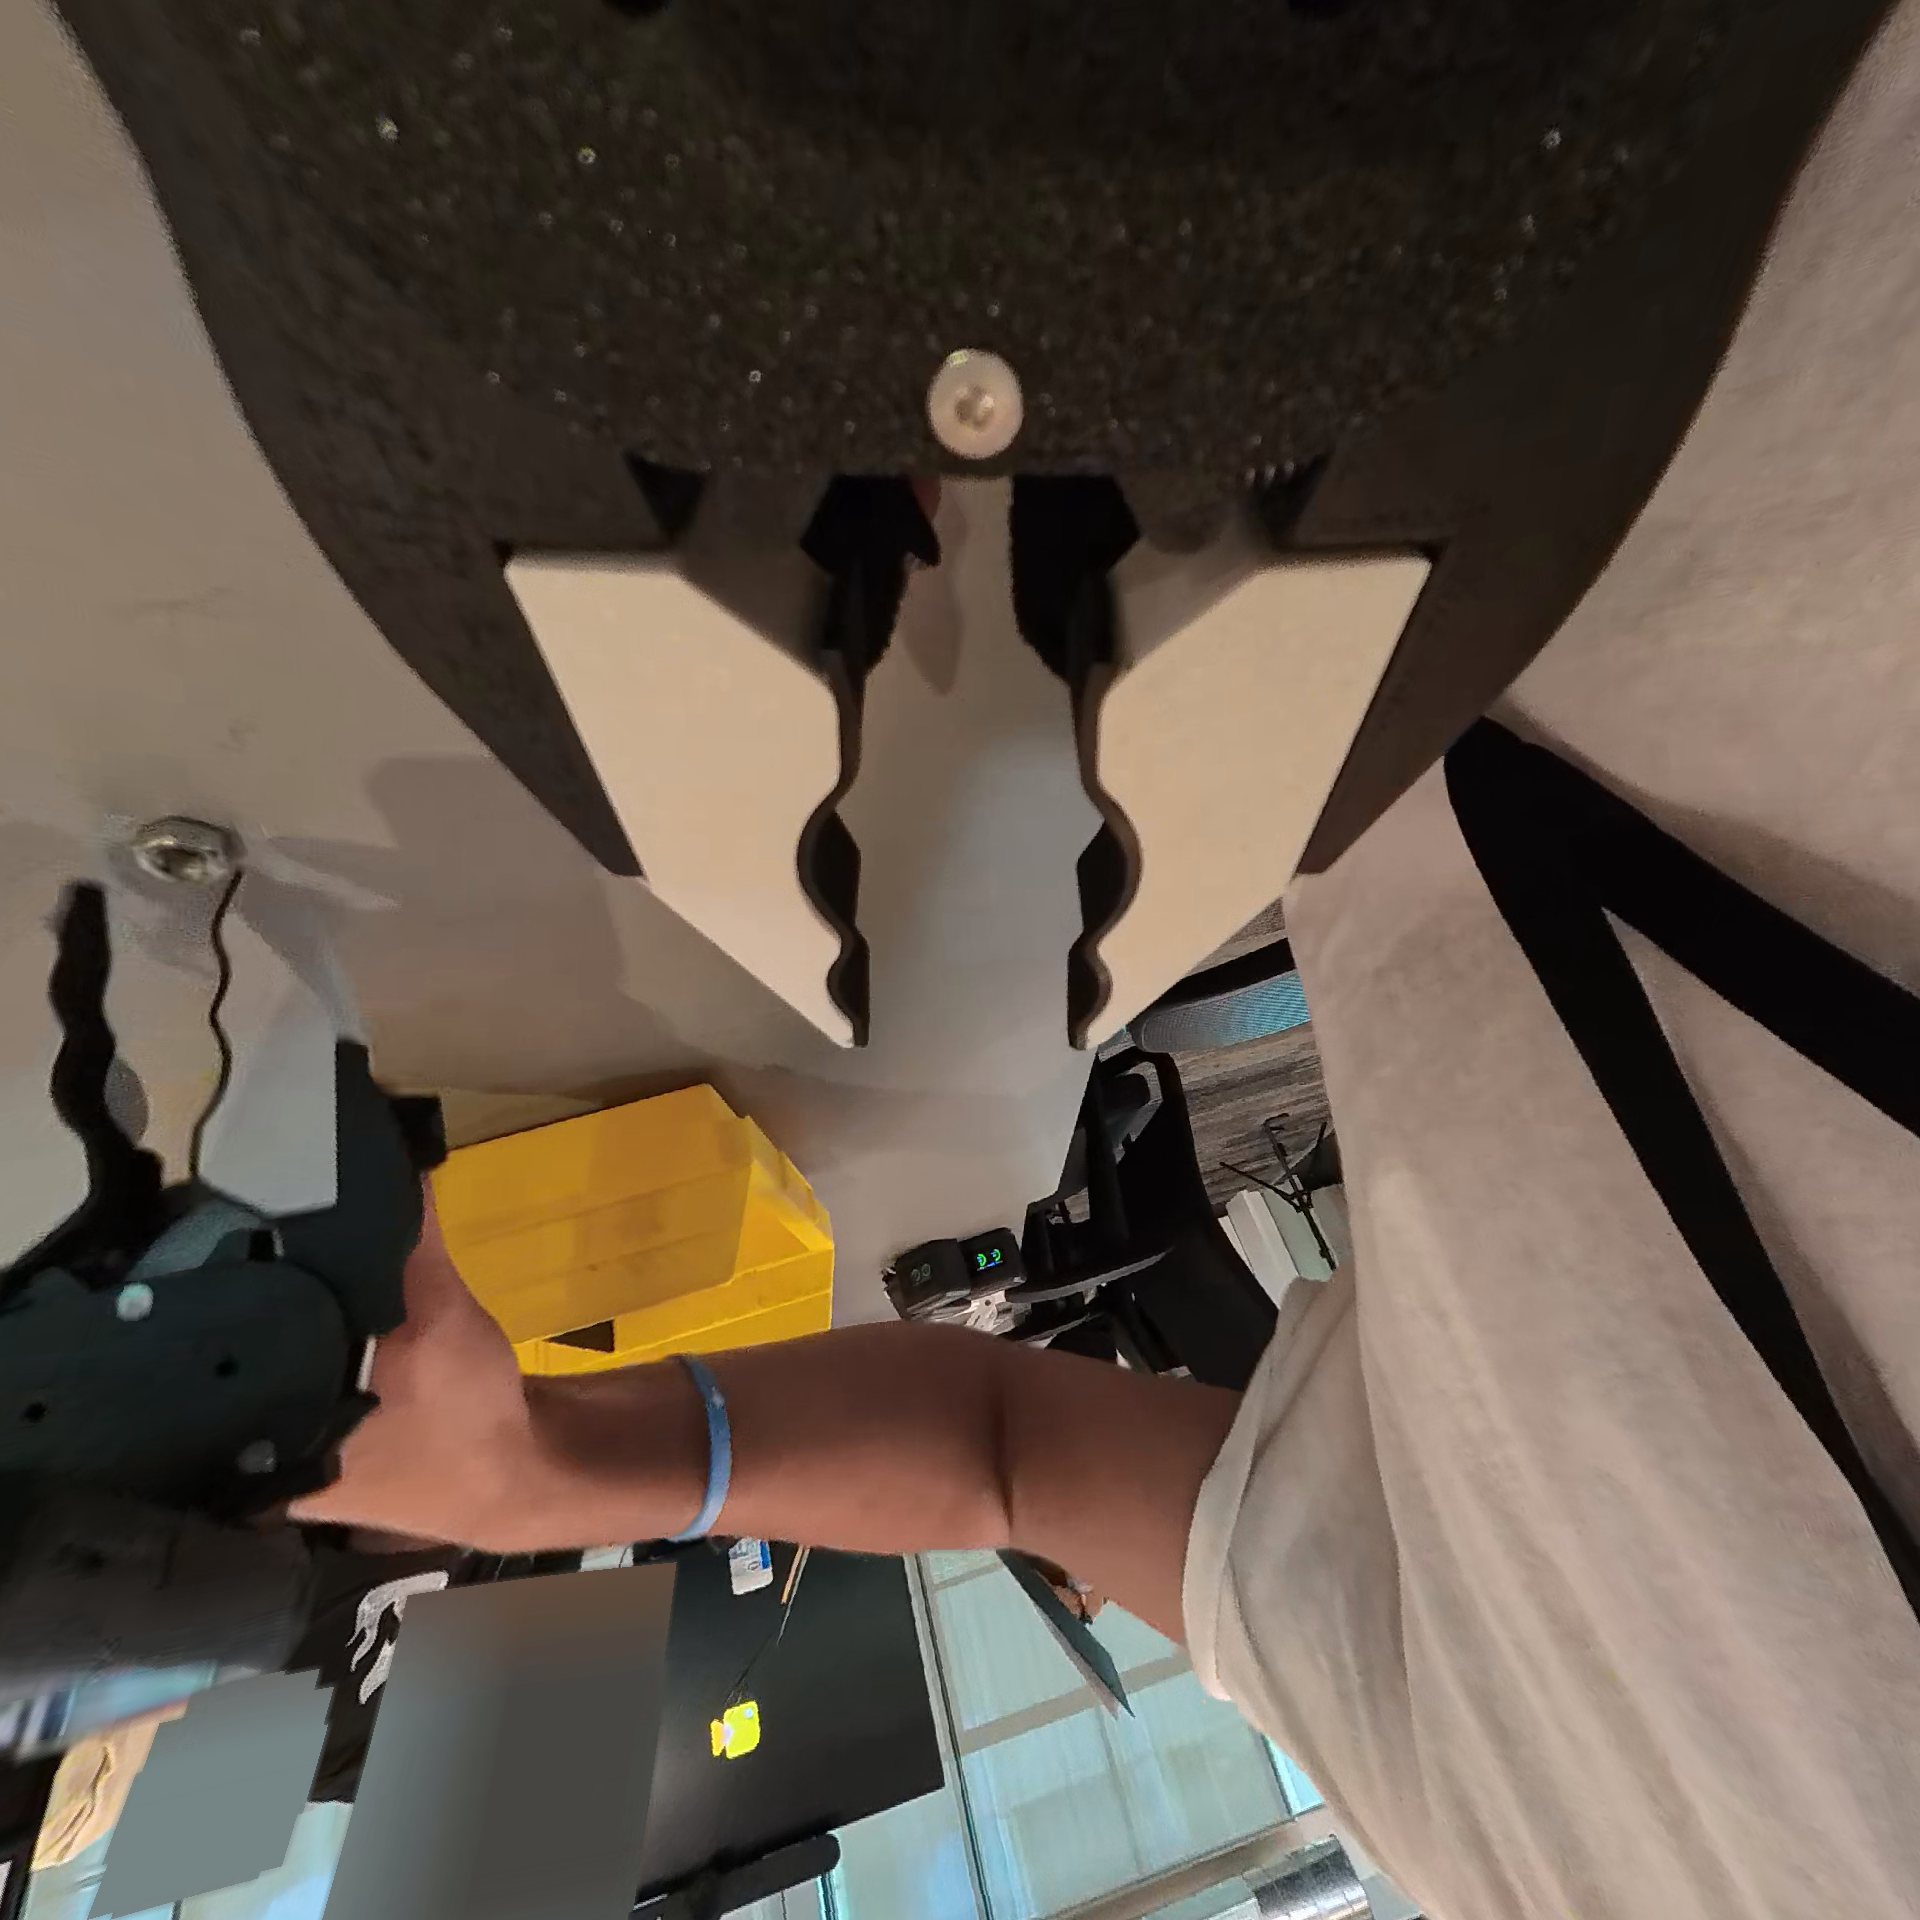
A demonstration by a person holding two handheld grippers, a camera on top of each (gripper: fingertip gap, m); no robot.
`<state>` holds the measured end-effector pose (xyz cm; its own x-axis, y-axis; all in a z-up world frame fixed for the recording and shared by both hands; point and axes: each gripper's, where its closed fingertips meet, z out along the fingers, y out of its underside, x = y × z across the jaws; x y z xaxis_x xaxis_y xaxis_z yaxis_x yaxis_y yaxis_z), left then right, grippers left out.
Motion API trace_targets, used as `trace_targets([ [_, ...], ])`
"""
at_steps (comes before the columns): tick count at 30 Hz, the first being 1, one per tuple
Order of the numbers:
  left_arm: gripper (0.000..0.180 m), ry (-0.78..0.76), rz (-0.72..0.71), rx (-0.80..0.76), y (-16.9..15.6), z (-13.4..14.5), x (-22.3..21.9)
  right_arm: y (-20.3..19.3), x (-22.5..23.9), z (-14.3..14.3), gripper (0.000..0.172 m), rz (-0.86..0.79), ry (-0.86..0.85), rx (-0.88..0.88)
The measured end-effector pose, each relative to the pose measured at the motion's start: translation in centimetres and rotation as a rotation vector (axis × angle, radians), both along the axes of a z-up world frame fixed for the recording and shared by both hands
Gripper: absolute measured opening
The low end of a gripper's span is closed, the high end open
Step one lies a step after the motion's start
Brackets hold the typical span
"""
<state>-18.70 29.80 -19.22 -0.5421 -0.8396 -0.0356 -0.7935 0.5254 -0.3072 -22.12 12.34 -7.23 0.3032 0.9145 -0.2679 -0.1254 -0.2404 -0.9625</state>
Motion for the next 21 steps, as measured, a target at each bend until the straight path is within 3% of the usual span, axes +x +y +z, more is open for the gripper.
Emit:
trace_targets([
  [1, 0.031, -0.032, 0.027, -0.006, 0.2, 1.1, 0.0, 0.0, 0.0, 0.0, 0.038, -0.001, 0.0, -0.001],
  [4, 0.033, -0.224, 0.197, -0.074, 1.9, 7.1, -0.4, 0.0, 0.3, 0.2, 0.038, -0.005, 0.012, -0.003],
  [6, 0.034, -0.37, 0.384, -0.094, 4.9, 11.7, -2.2, 0.1, 0.4, 0.3, 0.038, -0.009, 0.021, -0.007],
  [9, 0.034, -0.431, 0.677, -0.014, 11.3, 14.3, -8.5, 0.1, 0.2, 0.1, 0.038, 0.001, 0.019, -0.021],
  [14, 0.045, -0.131, 0.942, 0.233, 19.6, 9.7, -20.4, -0.1, -0.4, -0.3, 0.038, 0.023, -0.003, -0.025],
  [21, 0.051, 0.091, 1.229, 0.212, 24.4, 3.2, -26.4, 0.3, -0.3, -1.3, 0.038, 0.006, -0.066, -0.012],
])
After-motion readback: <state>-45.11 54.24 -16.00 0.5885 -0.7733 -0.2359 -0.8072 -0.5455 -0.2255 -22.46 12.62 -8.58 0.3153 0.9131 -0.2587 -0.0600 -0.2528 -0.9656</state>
